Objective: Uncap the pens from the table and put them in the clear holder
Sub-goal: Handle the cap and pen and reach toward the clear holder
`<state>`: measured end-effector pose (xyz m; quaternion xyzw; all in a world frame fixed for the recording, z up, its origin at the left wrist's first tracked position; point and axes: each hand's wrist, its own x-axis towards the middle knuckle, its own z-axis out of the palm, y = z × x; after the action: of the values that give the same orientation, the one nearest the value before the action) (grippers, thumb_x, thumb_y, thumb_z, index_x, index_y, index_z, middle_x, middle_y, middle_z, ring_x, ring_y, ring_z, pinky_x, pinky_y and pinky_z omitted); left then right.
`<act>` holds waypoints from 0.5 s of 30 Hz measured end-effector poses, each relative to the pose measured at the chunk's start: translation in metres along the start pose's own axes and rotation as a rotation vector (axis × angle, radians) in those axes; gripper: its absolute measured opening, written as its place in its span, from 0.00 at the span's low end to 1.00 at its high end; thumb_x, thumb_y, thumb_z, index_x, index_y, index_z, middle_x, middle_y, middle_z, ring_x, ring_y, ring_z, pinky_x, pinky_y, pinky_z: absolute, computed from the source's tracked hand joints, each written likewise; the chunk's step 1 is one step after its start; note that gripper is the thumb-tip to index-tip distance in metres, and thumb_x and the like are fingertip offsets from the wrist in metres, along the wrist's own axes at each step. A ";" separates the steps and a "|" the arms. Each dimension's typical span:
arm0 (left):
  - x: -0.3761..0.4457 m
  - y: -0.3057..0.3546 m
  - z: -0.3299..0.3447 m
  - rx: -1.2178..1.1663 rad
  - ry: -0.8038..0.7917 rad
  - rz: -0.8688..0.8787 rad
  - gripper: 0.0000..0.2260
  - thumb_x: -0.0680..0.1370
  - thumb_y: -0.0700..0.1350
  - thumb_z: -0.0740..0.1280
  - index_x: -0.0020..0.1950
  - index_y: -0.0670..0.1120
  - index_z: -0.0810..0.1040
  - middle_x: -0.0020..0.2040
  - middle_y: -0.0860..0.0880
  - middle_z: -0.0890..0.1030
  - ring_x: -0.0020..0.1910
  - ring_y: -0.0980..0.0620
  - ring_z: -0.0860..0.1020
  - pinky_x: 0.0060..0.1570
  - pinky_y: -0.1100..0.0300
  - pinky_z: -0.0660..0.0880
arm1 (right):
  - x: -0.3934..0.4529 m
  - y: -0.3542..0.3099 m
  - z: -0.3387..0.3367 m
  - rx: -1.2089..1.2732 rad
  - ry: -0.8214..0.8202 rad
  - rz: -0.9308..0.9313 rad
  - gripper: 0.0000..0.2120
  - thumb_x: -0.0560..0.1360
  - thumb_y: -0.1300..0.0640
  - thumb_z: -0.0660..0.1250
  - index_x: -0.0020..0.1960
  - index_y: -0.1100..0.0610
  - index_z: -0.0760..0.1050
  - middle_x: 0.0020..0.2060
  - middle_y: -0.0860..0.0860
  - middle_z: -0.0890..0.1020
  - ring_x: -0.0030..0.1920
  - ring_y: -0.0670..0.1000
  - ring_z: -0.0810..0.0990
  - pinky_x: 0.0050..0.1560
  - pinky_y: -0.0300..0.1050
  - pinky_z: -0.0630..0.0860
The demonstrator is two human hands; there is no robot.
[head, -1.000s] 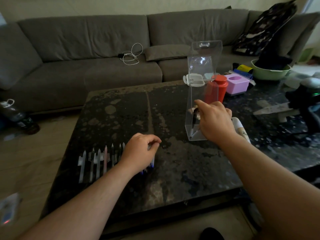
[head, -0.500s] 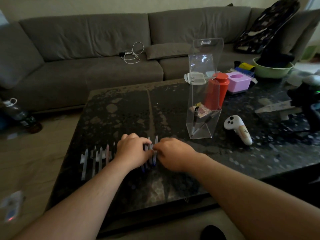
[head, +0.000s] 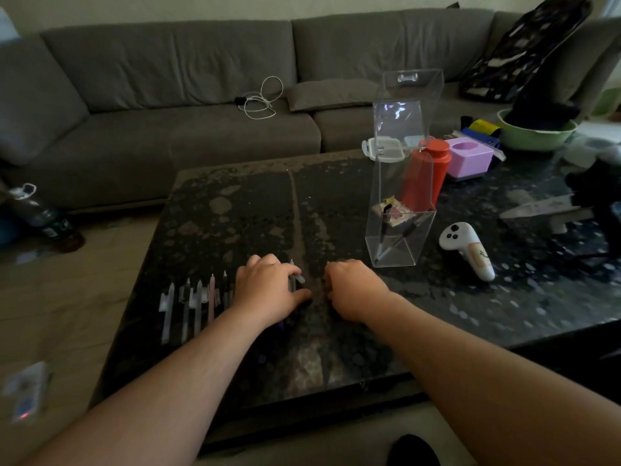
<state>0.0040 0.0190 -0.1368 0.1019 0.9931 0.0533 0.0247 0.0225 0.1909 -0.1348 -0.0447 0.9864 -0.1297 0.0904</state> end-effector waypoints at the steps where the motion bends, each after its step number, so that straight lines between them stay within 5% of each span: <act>1: 0.000 0.002 0.000 0.009 0.009 -0.009 0.25 0.76 0.69 0.69 0.71 0.62 0.78 0.66 0.51 0.76 0.67 0.45 0.71 0.63 0.48 0.69 | -0.001 0.000 -0.001 0.011 -0.002 0.023 0.07 0.79 0.56 0.69 0.49 0.49 0.70 0.54 0.54 0.79 0.51 0.56 0.79 0.49 0.49 0.77; 5: 0.001 0.006 0.003 0.023 0.085 -0.040 0.19 0.78 0.67 0.68 0.67 0.62 0.80 0.63 0.53 0.78 0.65 0.47 0.72 0.61 0.48 0.69 | -0.005 0.000 -0.005 0.079 -0.012 0.070 0.16 0.79 0.57 0.69 0.66 0.53 0.71 0.55 0.54 0.78 0.52 0.55 0.79 0.49 0.49 0.79; 10: 0.001 0.011 0.005 0.017 0.230 -0.003 0.12 0.83 0.58 0.63 0.61 0.60 0.83 0.55 0.56 0.81 0.59 0.50 0.75 0.57 0.49 0.69 | -0.010 0.004 -0.008 0.165 0.028 0.127 0.15 0.78 0.55 0.71 0.59 0.51 0.67 0.48 0.51 0.73 0.46 0.52 0.74 0.44 0.49 0.74; 15: 0.003 0.002 -0.003 -0.464 0.278 -0.036 0.05 0.81 0.51 0.69 0.55 0.56 0.83 0.44 0.60 0.80 0.50 0.54 0.79 0.54 0.53 0.77 | -0.010 0.009 -0.019 0.196 0.101 0.062 0.17 0.81 0.57 0.66 0.68 0.52 0.67 0.62 0.54 0.75 0.60 0.56 0.78 0.58 0.57 0.79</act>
<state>0.0008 0.0211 -0.1341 0.0675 0.9497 0.2926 -0.0883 0.0284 0.2056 -0.1169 0.0017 0.9732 -0.2250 0.0484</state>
